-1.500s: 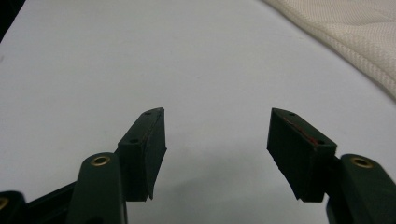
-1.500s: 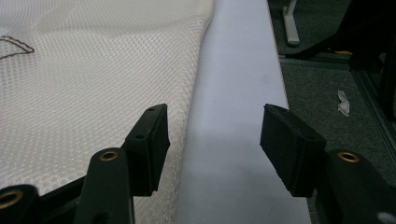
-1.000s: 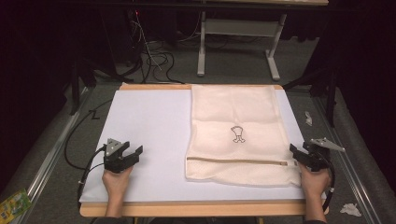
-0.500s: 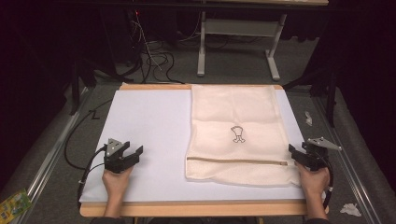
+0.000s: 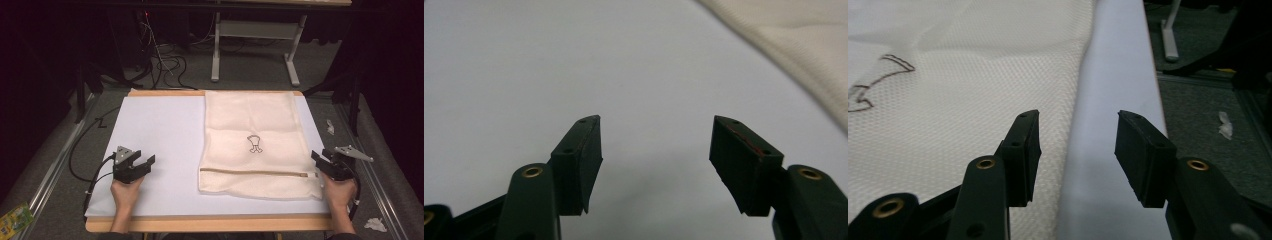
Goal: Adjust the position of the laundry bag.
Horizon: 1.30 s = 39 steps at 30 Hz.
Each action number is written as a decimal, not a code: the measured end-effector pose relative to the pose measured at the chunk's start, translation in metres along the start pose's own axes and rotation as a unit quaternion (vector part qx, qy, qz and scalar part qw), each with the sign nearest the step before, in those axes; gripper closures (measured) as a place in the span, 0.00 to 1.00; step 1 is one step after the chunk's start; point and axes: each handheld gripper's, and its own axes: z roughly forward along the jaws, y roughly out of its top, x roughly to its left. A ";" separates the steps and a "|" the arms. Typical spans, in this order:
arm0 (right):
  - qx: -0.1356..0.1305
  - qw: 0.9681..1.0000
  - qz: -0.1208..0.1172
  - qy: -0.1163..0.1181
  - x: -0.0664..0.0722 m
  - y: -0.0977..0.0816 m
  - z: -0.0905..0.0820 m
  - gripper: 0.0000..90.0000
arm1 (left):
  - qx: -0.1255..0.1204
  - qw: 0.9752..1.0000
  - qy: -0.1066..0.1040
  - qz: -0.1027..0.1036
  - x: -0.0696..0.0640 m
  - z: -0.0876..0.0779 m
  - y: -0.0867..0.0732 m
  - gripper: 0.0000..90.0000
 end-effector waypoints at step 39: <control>0.078 0.996 -0.018 0.031 0.013 -0.001 0.001 0.61 | 0.114 0.983 -0.124 0.069 -0.127 0.074 0.040 0.42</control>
